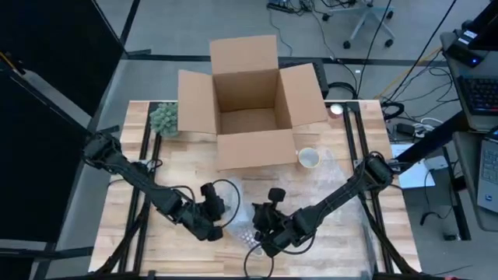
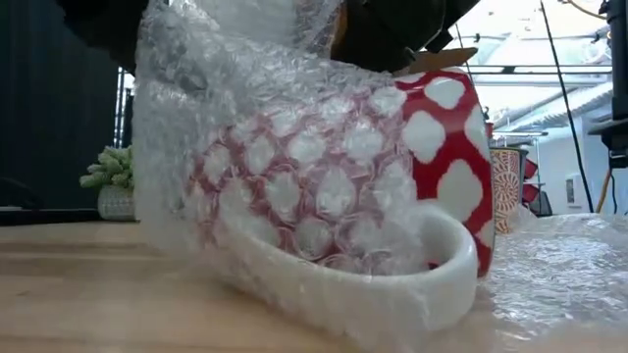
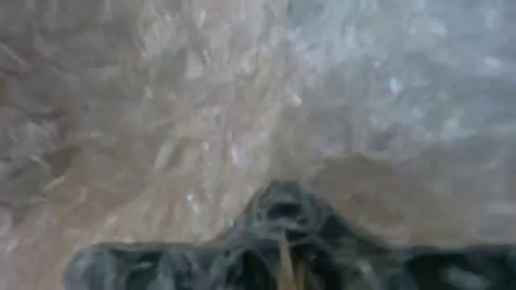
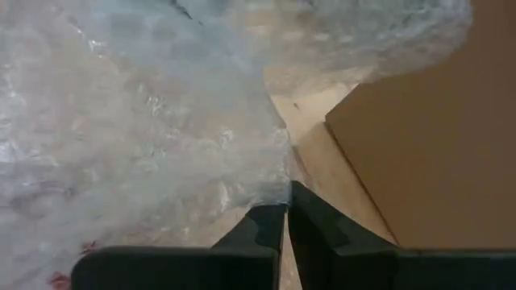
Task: Wrap mug
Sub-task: Wrap the red cup in the bubble wrap
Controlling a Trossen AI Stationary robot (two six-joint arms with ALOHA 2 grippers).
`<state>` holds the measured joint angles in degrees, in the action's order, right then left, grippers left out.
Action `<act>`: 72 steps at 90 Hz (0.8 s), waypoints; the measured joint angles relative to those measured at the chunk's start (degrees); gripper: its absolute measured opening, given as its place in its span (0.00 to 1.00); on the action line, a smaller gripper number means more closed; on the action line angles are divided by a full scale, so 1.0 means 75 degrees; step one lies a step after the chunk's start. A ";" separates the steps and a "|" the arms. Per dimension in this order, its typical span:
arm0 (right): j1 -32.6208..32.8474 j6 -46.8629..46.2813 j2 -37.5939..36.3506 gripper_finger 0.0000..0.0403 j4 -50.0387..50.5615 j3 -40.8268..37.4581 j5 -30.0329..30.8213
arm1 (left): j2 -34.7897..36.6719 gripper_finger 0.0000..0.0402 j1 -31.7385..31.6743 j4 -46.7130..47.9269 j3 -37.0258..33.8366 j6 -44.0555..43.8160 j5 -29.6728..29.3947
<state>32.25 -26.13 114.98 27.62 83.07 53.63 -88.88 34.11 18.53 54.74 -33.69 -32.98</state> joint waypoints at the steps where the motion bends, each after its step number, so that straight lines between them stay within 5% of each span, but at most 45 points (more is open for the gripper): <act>1: 0.0000 0.0000 0.0000 0.00 0.0000 0.0000 0.0000 | 0.0000 0.00 0.0000 -0.0006 0.0000 0.0000 -0.0002; 72: -0.0003 -0.0006 0.0000 0.00 0.0000 0.0000 0.0000 | -0.0185 0.00 -0.0047 -0.0218 0.0000 0.0002 0.0117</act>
<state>32.23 -26.18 114.98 27.62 83.07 53.63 -90.27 33.76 16.89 54.74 -33.68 -32.10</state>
